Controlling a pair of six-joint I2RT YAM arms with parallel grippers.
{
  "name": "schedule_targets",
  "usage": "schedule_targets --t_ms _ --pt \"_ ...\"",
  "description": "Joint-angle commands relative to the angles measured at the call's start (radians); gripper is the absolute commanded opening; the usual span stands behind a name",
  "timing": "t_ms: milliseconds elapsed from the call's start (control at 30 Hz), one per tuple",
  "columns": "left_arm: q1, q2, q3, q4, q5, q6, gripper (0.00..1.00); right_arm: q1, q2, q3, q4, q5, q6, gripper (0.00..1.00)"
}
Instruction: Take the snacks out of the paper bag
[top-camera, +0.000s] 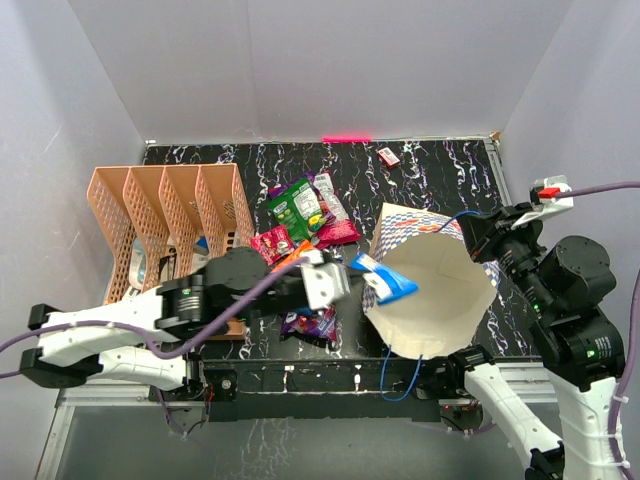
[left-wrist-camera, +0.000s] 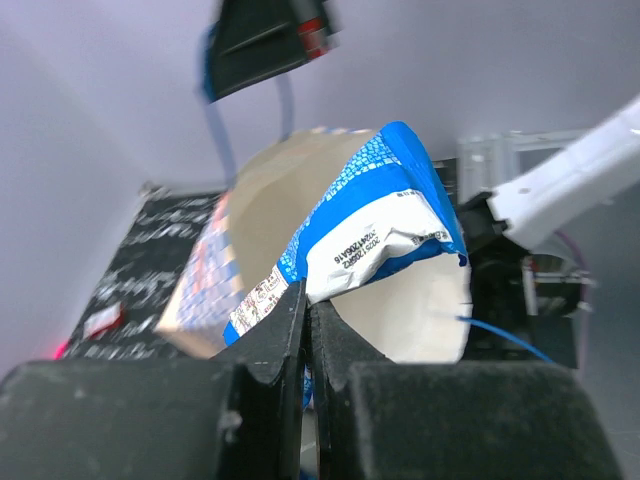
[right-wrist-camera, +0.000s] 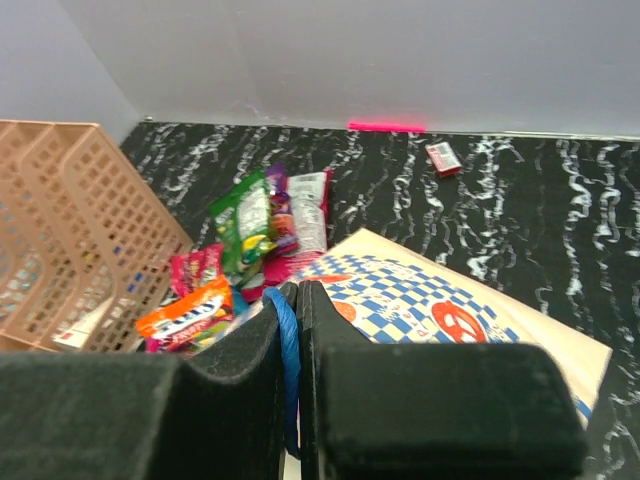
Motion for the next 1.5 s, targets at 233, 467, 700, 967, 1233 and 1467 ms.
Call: schedule_targets --t_ms 233,467,700,967,1233,1467 --pt "0.005 -0.168 -0.052 -0.143 -0.609 -0.115 0.0 0.002 0.095 0.245 0.13 0.072 0.291 0.08" --pt "0.004 -0.138 -0.041 -0.165 -0.631 -0.127 0.0 0.001 0.149 0.114 0.173 0.511 0.161 0.08" --pt "0.005 -0.171 -0.054 -0.222 -0.689 -0.188 0.0 0.002 0.144 -0.152 0.356 0.752 0.036 0.08" --pt "0.009 -0.13 -0.042 -0.337 -0.883 -0.27 0.0 0.001 0.113 -0.238 0.411 0.947 -0.089 0.08" --pt "0.318 -0.045 -0.056 -0.436 -0.659 -0.437 0.0 0.001 0.106 -0.274 0.411 1.135 -0.144 0.08" --pt "0.374 0.02 -0.108 -0.433 -0.562 -0.475 0.0 0.0 0.101 -0.308 0.412 1.216 -0.168 0.08"
